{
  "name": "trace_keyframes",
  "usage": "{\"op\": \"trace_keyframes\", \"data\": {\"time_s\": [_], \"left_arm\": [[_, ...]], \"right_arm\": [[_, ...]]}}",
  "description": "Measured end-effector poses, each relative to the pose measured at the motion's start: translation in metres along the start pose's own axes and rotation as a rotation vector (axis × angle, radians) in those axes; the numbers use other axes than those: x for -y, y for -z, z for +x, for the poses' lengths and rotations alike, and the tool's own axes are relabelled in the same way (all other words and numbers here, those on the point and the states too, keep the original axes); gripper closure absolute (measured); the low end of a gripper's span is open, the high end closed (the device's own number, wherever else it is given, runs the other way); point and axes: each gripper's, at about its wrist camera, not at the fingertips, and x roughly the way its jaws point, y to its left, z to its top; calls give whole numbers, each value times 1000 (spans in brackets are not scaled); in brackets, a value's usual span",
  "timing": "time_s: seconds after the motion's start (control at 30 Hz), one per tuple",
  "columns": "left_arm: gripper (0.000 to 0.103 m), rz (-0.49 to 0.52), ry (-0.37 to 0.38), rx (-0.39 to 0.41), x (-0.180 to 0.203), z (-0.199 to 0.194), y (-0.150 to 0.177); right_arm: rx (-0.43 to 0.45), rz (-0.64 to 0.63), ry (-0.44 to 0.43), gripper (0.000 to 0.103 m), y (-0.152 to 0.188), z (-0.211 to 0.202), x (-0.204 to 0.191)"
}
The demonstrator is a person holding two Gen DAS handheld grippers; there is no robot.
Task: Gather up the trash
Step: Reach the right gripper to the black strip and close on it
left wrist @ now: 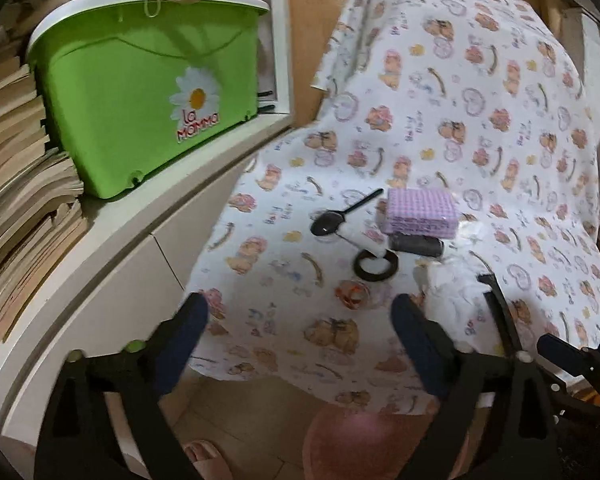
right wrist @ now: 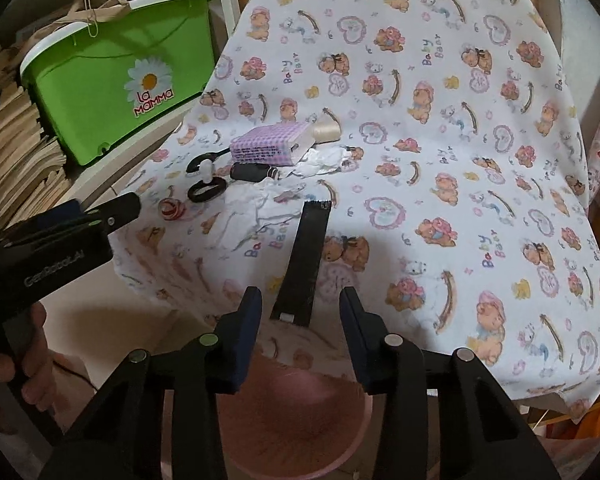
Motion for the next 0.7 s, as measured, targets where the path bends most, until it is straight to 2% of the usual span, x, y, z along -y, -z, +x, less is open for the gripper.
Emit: {"op": "trace_keyframes", "data": {"time_s": [0.07,0.23,0.3,0.4,0.47,0.57,0.63,0.7], "left_arm": [[9,-19,16,-3,-4,1,-1],[9,-34,47,-32,-6,7,0],[9,-31,39,-46,-5,9,1],[9,-26,30,-37,-4,8,1],[8,-22,38,-30,-3,7,1],[8,-1,25,-39,0,9,1],[8,4,-3,-31,0,10,1],[8,10,7,-25,-1,10,0]], "right_arm": [[5,-12,43,64,-1,3,-3],[-2,-40,39,67,-1,9,-14],[-2,-62,91,72,-1,12,-18],[-1,-4,57,77,-2,11,-10],[5,-38,95,81,-2,14,-11],[2,-75,103,82,-3,14,-14],[-2,-86,100,83,-4,13,-14],[-12,-41,69,84,-5,10,-6]]}}
